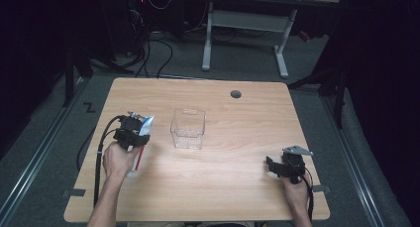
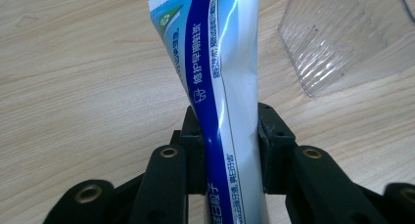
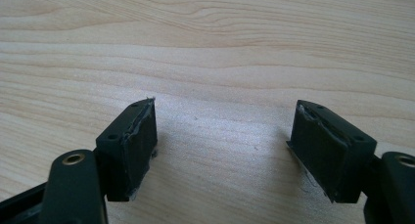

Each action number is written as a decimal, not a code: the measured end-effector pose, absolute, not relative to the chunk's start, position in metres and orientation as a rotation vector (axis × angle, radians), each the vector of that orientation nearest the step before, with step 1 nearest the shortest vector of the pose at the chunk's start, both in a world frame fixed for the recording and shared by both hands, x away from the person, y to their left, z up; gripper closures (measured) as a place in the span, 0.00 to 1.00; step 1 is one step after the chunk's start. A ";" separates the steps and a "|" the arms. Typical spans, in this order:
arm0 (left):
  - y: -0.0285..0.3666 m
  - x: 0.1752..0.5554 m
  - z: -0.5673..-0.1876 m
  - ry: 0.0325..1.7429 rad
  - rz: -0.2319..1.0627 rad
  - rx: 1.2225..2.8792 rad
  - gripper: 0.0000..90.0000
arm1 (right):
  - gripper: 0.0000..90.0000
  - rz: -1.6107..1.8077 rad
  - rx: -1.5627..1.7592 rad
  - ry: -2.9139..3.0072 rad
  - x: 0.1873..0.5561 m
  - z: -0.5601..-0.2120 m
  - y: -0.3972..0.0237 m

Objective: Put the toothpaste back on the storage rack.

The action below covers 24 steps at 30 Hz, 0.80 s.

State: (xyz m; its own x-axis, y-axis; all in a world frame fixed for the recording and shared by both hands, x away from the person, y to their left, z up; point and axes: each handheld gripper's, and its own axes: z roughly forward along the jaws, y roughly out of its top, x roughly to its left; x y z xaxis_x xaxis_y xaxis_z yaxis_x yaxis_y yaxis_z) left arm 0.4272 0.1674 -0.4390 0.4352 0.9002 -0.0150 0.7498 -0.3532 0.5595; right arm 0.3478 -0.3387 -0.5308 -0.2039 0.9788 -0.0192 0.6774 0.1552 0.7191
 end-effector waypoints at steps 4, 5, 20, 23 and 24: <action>0.172 0.423 -0.434 1.387 0.412 2.195 0.77 | 0.28 0.809 1.570 1.948 0.348 -0.531 -0.339; 0.172 0.422 -0.433 1.387 0.412 2.191 0.77 | 0.28 0.809 1.570 1.948 0.348 -0.531 -0.339; 0.162 0.408 -0.399 1.276 0.416 2.144 0.77 | 0.28 0.809 1.564 1.951 0.348 -0.531 -0.339; 0.160 0.408 -0.397 1.264 0.410 2.136 0.77 | 0.28 0.812 1.564 1.951 0.348 -0.531 -0.338; 0.159 0.407 -0.395 1.257 0.408 2.134 0.77 | 0.28 0.812 1.565 1.951 0.348 -0.531 -0.338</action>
State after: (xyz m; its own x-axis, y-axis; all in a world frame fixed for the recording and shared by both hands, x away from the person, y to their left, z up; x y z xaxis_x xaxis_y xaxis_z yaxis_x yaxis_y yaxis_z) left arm 0.4074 0.1587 -0.3954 0.4988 0.8655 -0.0463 0.6738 -0.3536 0.6488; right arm 0.3477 -0.3383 -0.5309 -0.2089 0.9777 -0.0195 0.6751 0.1586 0.7205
